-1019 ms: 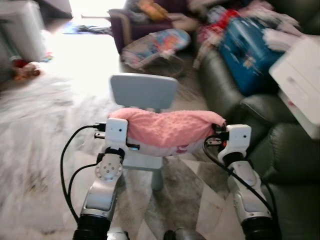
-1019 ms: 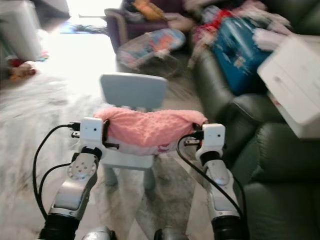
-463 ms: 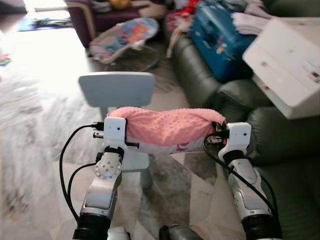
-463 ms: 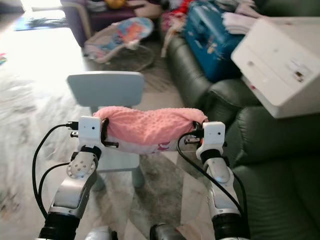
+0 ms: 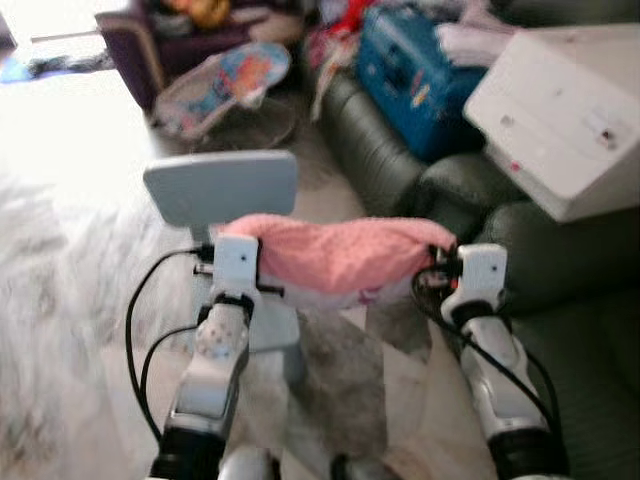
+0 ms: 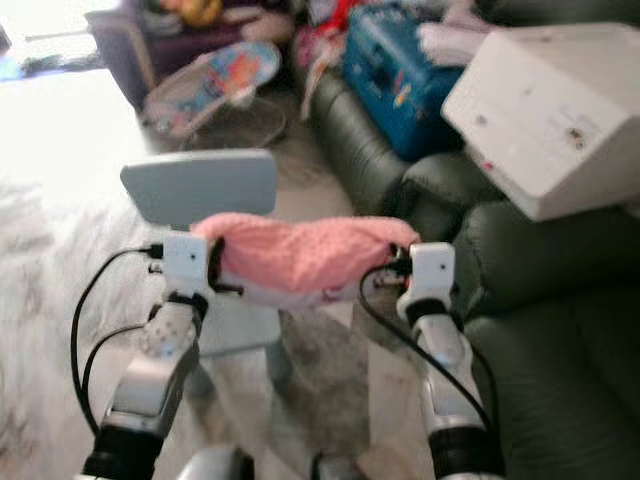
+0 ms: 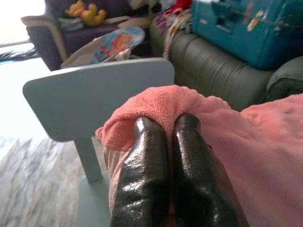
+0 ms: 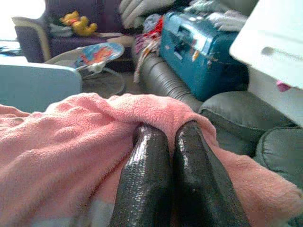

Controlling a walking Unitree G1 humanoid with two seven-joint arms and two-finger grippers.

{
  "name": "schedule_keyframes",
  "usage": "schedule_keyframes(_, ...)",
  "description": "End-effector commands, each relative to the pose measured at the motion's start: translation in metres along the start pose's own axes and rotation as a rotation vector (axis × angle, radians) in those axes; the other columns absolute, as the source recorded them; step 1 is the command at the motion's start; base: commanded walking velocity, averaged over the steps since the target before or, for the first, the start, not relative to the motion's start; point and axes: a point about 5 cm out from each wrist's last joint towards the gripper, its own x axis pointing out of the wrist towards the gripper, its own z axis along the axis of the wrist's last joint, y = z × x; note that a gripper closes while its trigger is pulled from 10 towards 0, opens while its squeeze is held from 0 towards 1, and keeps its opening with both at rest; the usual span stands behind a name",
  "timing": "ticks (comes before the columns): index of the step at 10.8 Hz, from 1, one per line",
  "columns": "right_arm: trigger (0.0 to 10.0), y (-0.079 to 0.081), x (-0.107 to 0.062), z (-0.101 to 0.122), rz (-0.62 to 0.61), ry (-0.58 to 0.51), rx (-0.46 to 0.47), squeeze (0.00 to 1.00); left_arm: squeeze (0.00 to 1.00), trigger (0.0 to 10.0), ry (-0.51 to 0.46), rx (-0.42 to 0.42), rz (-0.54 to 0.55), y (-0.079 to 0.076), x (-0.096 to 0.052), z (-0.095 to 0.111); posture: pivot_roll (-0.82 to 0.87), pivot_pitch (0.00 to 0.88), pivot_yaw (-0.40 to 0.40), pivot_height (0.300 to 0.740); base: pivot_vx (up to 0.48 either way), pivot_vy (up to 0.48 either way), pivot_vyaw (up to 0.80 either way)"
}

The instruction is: Move the pillow to the sofa

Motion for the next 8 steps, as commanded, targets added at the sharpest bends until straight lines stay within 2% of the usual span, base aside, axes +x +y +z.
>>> schedule_keyframes(1, 10.0, 0.0011, 0.0014, 0.0021, -0.005, -0.008, 0.001, 0.0, 0.0, 10.0, -0.018, -0.001, -0.007, -0.0009, 0.0013, 0.005, 0.0, 0.0, -0.029, 0.74, 0.0, 0.48, -0.8)
schedule_keyframes(4, 10.0, 0.0006, 0.0016, 0.0016, -0.007, -0.007, -0.003, 0.0, 0.0, 10.0, -0.016, 0.001, -0.011, -0.0019, 0.0011, 0.005, 0.01, 0.0, -0.028, 0.74, 0.0, 0.408, -0.8)
schedule_keyframes(8, 10.0, 0.0015, 0.0007, 0.0003, -0.007, -0.004, -0.005, 0.0, 0.0, 10.0, -0.03, 0.019, -0.022, -0.0033, 0.0001, 0.0052, 0.0, 0.0, -0.028, 0.74, 0.0, 0.0, -0.8)
